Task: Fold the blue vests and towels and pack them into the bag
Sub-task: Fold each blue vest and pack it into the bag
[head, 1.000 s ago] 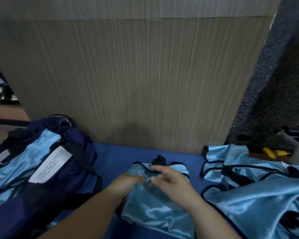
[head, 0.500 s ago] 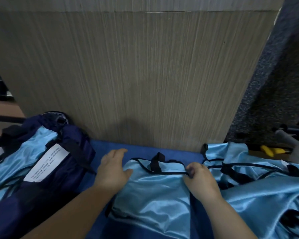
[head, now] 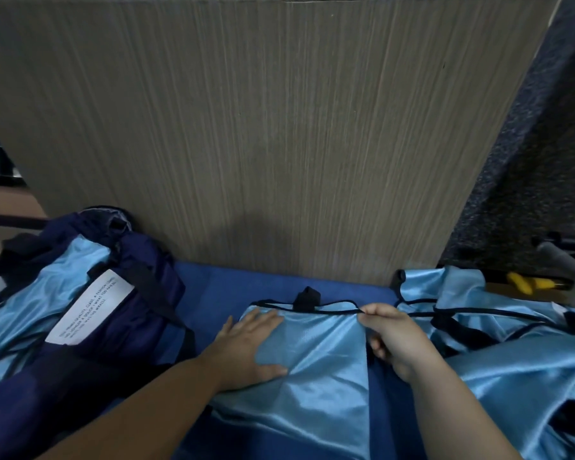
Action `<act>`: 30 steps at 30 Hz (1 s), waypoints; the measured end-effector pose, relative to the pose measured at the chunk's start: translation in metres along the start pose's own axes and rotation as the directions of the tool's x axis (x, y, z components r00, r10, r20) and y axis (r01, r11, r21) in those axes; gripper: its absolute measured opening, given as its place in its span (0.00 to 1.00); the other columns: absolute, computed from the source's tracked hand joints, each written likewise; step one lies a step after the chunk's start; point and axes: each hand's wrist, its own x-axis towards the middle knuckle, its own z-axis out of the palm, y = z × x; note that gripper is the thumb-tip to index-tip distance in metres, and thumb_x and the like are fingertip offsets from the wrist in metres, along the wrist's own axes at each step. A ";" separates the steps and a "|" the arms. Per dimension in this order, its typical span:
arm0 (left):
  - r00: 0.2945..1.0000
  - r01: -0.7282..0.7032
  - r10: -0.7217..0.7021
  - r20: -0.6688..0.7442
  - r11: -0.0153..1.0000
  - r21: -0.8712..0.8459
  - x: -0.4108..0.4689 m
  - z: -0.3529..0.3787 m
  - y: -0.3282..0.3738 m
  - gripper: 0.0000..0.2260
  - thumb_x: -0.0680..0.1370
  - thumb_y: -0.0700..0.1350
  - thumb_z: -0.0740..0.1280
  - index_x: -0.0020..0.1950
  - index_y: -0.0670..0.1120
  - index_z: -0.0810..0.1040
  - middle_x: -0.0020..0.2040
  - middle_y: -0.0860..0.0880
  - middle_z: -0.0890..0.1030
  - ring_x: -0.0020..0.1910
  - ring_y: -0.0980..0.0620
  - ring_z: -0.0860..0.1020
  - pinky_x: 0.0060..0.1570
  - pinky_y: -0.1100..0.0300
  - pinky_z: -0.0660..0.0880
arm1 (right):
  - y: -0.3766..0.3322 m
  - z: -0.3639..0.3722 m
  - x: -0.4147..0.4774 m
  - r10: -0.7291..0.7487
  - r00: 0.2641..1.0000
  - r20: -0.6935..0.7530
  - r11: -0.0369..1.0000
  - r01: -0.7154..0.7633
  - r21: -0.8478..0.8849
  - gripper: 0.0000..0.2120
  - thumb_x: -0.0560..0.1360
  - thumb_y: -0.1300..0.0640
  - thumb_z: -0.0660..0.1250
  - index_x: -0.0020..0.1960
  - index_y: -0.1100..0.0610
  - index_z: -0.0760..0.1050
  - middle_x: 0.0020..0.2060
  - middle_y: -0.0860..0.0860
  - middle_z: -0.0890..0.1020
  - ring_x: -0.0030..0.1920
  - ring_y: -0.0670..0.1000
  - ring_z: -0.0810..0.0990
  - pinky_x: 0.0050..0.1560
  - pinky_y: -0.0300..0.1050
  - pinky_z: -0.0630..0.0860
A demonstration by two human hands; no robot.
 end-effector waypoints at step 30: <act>0.923 0.247 -0.369 -0.107 0.784 -0.570 -0.022 -0.012 -0.032 0.12 0.77 0.43 0.68 0.59 0.50 0.71 0.53 0.49 0.78 0.49 0.49 0.78 0.53 0.59 0.74 | 0.021 -0.013 -0.019 -0.198 0.889 0.412 0.794 0.392 -0.465 0.13 0.67 0.67 0.69 0.40 0.49 0.81 0.42 0.48 0.83 0.43 0.47 0.81 0.49 0.46 0.78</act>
